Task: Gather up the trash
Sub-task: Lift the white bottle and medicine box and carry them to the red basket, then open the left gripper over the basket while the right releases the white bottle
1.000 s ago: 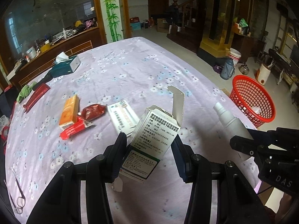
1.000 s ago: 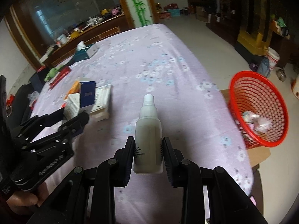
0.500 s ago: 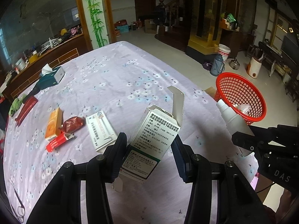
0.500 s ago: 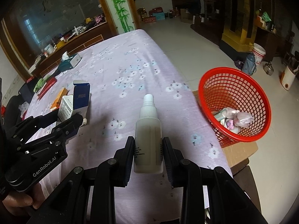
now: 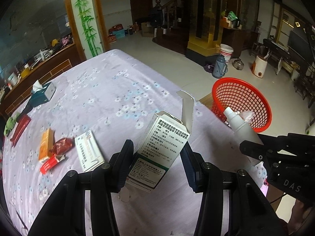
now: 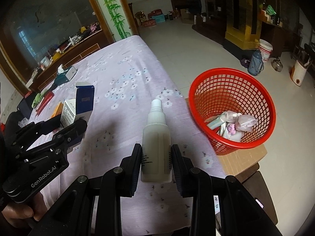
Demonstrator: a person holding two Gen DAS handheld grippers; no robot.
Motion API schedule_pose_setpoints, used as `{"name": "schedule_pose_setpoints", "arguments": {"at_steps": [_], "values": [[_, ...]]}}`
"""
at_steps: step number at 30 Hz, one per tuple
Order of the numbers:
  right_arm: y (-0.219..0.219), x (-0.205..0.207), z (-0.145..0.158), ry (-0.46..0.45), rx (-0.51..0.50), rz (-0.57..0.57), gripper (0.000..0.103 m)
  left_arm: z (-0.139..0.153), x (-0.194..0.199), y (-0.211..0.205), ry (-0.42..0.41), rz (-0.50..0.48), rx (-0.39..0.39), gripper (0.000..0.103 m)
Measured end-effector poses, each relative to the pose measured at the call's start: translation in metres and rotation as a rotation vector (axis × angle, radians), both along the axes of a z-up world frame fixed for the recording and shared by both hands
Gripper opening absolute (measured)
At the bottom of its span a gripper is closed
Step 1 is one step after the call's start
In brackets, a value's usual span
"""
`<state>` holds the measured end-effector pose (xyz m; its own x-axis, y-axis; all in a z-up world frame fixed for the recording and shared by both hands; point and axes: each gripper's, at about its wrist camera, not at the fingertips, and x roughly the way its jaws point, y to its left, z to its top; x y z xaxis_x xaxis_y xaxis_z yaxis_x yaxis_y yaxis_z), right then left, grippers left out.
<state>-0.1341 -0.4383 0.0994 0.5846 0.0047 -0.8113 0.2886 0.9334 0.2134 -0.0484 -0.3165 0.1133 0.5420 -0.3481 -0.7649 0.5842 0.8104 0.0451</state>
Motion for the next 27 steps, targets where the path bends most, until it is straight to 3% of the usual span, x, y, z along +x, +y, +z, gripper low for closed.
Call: {"name": "schedule_pose_setpoints", "arguments": {"at_steps": [6, 16, 27], "values": [[-0.029, -0.008, 0.005, -0.018, 0.022, -0.059, 0.032, 0.006, 0.002, -0.024, 0.008, -0.045, -0.017, 0.047], [-0.116, -0.029, 0.020, -0.063, 0.079, -0.233, 0.032, 0.027, 0.010, -0.087, 0.061, -0.179, -0.101, 0.047], [-0.171, -0.017, 0.020, -0.064, 0.121, -0.267, 0.032, 0.009, 0.021, -0.170, 0.181, -0.270, -0.122, 0.047]]}}
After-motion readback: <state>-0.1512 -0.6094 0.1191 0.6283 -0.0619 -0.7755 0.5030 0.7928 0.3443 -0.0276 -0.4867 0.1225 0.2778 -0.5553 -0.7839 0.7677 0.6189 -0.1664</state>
